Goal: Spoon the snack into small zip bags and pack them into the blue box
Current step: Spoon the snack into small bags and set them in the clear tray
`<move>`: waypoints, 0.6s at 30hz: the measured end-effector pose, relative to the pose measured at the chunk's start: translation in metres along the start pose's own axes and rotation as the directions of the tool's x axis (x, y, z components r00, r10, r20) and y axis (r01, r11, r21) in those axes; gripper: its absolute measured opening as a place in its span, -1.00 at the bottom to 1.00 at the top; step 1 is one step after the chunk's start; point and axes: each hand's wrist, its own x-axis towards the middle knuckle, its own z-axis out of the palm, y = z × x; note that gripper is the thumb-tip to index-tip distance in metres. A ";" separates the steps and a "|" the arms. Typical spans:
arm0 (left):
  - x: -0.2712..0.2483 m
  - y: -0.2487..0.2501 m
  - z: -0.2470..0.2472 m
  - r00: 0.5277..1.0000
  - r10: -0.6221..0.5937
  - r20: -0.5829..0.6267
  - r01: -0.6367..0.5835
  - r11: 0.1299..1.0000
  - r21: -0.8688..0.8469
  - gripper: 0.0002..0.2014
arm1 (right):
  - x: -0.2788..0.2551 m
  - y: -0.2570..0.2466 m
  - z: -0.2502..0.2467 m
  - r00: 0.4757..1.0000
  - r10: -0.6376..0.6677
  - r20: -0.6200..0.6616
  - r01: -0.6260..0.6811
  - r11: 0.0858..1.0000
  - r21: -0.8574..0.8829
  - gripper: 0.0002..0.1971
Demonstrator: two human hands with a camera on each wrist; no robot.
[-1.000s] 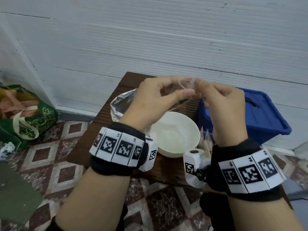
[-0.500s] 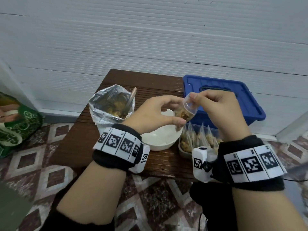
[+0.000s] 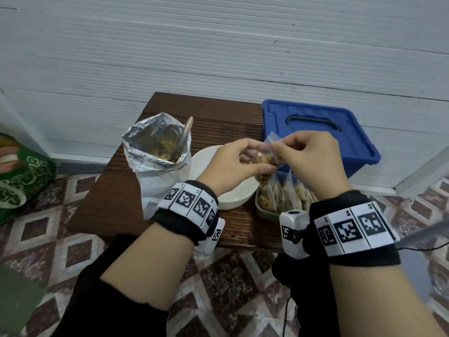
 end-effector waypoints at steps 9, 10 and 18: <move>0.005 -0.010 0.015 0.998 -0.052 0.027 0.049 0.994 0.100 -0.54 | -0.009 0.025 -0.027 0.960 0.138 -0.243 -0.124 0.990 0.071 -0.75; 0.006 -0.012 0.017 0.998 -0.053 0.027 0.050 0.992 0.117 -0.56 | -0.010 0.028 -0.030 0.954 0.150 -0.258 -0.140 0.988 0.059 -0.74; 0.004 -0.020 0.025 0.998 -0.053 0.046 0.043 0.981 0.188 -0.62 | -0.017 0.054 -0.047 0.909 0.214 -0.357 -0.284 0.946 -0.154 -0.76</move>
